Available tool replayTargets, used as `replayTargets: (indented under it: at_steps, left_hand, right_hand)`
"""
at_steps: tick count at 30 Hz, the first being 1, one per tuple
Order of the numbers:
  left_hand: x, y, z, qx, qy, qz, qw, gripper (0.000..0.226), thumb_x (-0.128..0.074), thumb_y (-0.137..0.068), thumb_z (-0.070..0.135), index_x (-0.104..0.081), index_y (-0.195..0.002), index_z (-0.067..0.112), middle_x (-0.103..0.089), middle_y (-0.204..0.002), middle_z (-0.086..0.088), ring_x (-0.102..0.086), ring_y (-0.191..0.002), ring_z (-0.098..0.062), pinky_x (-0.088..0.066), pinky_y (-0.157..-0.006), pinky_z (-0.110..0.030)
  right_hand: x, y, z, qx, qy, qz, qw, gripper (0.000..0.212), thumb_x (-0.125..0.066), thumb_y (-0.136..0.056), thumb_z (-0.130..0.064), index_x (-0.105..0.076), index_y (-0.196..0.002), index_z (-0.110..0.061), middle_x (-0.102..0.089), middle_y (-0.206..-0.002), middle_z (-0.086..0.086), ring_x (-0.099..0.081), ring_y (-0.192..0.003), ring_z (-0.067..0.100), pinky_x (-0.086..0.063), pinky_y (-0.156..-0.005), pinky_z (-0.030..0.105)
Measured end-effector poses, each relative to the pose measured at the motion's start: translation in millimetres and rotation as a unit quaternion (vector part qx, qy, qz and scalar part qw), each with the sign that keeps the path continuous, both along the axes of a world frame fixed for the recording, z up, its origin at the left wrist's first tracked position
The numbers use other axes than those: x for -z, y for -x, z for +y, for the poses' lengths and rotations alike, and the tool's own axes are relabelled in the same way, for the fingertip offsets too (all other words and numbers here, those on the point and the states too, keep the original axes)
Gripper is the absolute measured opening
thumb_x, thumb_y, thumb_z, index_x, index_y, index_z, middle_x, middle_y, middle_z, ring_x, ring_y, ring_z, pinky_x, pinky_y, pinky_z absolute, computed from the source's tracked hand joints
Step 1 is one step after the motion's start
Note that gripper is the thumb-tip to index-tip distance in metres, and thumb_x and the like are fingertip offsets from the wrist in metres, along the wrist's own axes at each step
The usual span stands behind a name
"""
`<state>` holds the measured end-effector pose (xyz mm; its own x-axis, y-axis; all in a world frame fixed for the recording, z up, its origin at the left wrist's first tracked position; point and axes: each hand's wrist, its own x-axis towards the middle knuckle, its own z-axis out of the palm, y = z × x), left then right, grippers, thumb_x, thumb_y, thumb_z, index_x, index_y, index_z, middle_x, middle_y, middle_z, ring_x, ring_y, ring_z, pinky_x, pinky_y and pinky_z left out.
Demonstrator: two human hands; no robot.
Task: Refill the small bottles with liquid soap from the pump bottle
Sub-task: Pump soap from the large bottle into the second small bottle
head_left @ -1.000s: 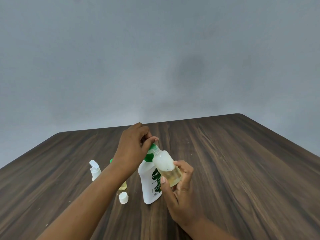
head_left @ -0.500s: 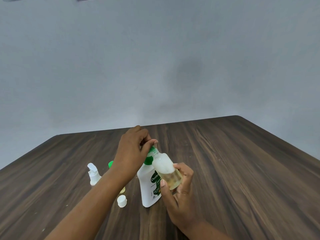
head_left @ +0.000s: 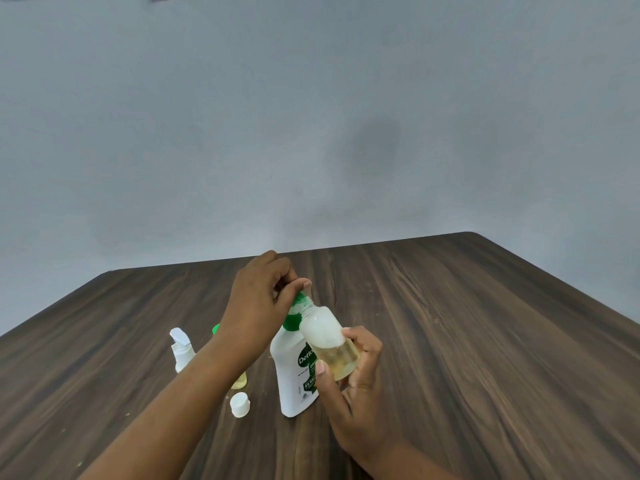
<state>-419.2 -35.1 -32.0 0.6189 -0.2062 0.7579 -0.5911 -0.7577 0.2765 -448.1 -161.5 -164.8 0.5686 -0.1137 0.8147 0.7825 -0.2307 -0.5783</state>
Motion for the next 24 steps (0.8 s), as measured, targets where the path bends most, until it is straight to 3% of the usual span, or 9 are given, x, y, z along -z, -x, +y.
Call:
replayTargets:
  at_steps: [9, 13, 19, 24]
  left_hand:
    - [-6.6, -1.3, 1.5, 0.019, -0.026, 0.015, 0.999, 0.038, -0.068, -0.081, 0.023, -0.042, -0.056, 0.031, -0.044, -0.062, 0.01, -0.045, -0.059, -0.006, -0.033, -0.057, -0.009]
    - [-4.3, -0.8, 0.9, 0.024, -0.028, 0.019, 0.999, 0.037, -0.067, -0.082, 0.023, -0.042, -0.057, 0.03, -0.044, -0.063, 0.01, -0.044, -0.06, -0.007, -0.032, -0.057, -0.01]
    - [-10.6, -0.1, 3.1, 0.04, -0.02, 0.023, 0.999, 0.03, -0.068, -0.081, 0.024, -0.049, -0.057, 0.025, -0.047, -0.064, 0.007, -0.049, -0.072, -0.01, -0.036, -0.059, -0.011]
    - [-2.8, -0.1, -0.3, 0.029, -0.004, 0.024, 0.999, 0.038, -0.068, -0.082, 0.022, -0.042, -0.056, 0.03, -0.044, -0.062, 0.009, -0.045, -0.061, -0.008, -0.035, -0.059, -0.01]
  right_hand:
    - [0.2, 1.3, -1.1, -0.006, 0.007, 0.002, 1.0, 0.039, -0.044, -0.09, -0.061, -0.025, -0.122, -0.049, -0.046, -0.108, -0.015, -0.058, -0.084, 0.02, -0.055, -0.061, 0.04]
    - [0.1, 1.4, -1.2, -0.003, -0.002, 0.001, 1.0, 0.038, -0.046, -0.09, -0.059, -0.027, -0.122, -0.049, -0.047, -0.105, -0.018, -0.058, -0.074, 0.02, -0.051, -0.053, 0.046]
    - [-4.6, 3.5, -1.3, -0.005, -0.001, -0.016, 1.0, 0.037, -0.046, -0.092, -0.054, -0.026, -0.123, -0.048, -0.046, -0.108, -0.023, -0.056, -0.077, 0.015, -0.051, -0.054, 0.045]
    - [-3.1, 3.8, -1.1, 0.001, -0.005, -0.004, 1.0, 0.04, -0.052, -0.09, -0.044, -0.027, -0.121, -0.051, -0.046, -0.107, -0.023, -0.057, -0.079, 0.015, -0.052, -0.055, 0.044]
